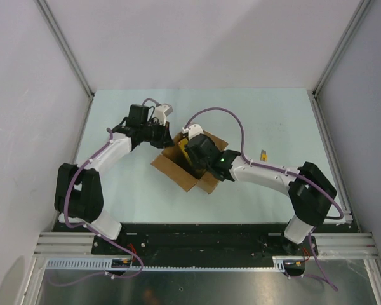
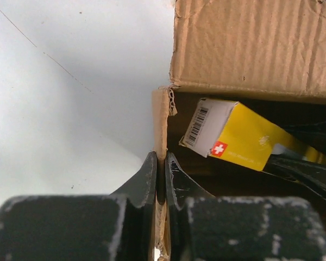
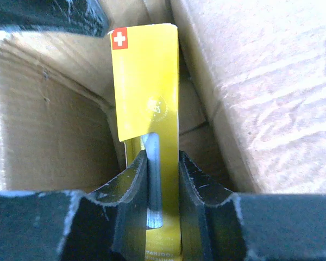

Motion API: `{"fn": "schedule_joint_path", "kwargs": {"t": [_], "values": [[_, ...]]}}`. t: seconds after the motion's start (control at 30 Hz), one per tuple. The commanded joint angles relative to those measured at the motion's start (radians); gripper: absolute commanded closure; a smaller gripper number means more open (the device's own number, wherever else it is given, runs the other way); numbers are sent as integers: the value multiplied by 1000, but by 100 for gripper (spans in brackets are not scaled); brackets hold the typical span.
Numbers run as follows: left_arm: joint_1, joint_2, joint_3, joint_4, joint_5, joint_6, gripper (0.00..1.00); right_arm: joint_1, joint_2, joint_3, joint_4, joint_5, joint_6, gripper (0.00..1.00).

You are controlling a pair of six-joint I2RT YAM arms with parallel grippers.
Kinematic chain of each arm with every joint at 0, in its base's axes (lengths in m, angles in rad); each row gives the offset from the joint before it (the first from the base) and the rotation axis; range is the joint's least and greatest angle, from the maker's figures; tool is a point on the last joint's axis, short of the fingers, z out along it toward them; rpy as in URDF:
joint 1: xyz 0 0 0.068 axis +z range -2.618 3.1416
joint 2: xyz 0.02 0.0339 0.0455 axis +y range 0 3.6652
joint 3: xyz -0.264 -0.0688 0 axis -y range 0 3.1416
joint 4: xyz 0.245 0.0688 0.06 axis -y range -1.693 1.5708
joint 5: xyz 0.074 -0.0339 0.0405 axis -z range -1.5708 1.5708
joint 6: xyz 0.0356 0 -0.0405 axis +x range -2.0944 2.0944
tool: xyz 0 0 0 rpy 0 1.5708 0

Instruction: Unpack the express box

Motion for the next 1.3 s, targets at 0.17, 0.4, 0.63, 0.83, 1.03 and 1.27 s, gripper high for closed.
{"fn": "schedule_joint_path", "kwargs": {"t": [0.17, 0.4, 0.63, 0.83, 1.03, 1.27], "values": [[6, -14, 55, -2, -10, -59, 99, 14, -125, 10, 182, 113, 67, 80], [6, -28, 50, -15, -111, -81, 99, -12, -168, 71, 293, 103, 73, 76], [22, -59, 53, -47, -335, -146, 99, -74, -237, 168, 244, 130, 78, 75], [125, -122, 37, -67, -467, -284, 93, -157, -336, 173, 116, 183, 105, 73], [151, -189, 14, -75, -487, -265, 87, -261, -313, 168, -143, 211, 220, 73], [159, -179, -13, -96, -487, -228, 85, -307, -184, 85, -292, 220, 329, 74]]}}
